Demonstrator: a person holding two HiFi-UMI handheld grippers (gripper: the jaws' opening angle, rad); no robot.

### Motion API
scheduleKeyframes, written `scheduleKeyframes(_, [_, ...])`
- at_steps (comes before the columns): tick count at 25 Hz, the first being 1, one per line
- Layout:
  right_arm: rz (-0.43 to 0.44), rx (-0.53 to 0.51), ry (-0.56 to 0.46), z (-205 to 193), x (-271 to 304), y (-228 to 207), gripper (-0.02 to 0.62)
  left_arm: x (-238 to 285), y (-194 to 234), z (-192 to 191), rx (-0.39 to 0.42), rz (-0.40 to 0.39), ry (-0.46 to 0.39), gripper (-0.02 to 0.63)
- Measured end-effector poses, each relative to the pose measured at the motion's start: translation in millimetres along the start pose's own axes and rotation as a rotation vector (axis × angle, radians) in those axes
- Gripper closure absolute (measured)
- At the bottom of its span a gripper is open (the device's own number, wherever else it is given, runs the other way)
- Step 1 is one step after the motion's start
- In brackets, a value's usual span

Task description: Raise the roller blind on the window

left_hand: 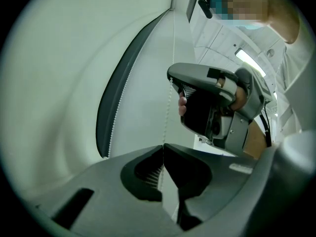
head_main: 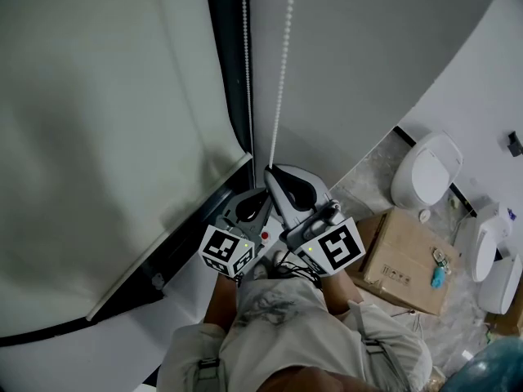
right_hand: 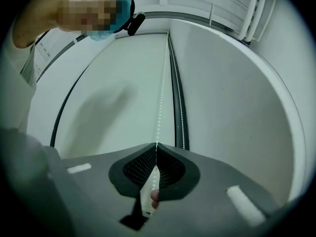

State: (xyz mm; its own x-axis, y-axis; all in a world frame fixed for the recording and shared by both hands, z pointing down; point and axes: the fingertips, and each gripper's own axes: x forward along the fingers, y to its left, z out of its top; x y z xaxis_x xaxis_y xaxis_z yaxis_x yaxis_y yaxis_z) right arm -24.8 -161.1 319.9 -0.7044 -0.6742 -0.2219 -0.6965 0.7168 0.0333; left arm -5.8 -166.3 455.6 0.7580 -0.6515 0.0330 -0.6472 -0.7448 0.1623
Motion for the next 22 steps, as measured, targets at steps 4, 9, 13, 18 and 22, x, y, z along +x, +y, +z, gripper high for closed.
scheduleKeyframes(4, [0.008, 0.059, 0.149, -52.0, -14.0, 3.0, 0.578, -2.5, -0.7, -52.8, -0.066, 0.016, 0.113, 0.591])
scheduleKeyframes(9, [0.018, 0.078, 0.137, -58.0, -10.5, 15.0, 0.578, -8.5, 1.0, -60.4, -0.091, 0.01, 0.104, 0.589])
scheduleKeyframes(13, [0.005, 0.093, 0.203, -88.6, -15.1, 13.0, 0.578, -6.8, 5.9, -88.7, -0.098, 0.022, 0.155, 0.589])
scheduleKeyframes(18, [-0.003, 0.099, 0.21, -96.5, -23.0, 13.5, 0.578, -18.2, 4.5, -92.1, -0.095, 0.037, 0.134, 0.584])
scheduleKeyframes(22, [-0.001, 0.092, 0.204, -96.5, -26.5, 11.6, 0.578, -38.1, 8.1, -31.4, -0.085, 0.05, -0.001, 0.518])
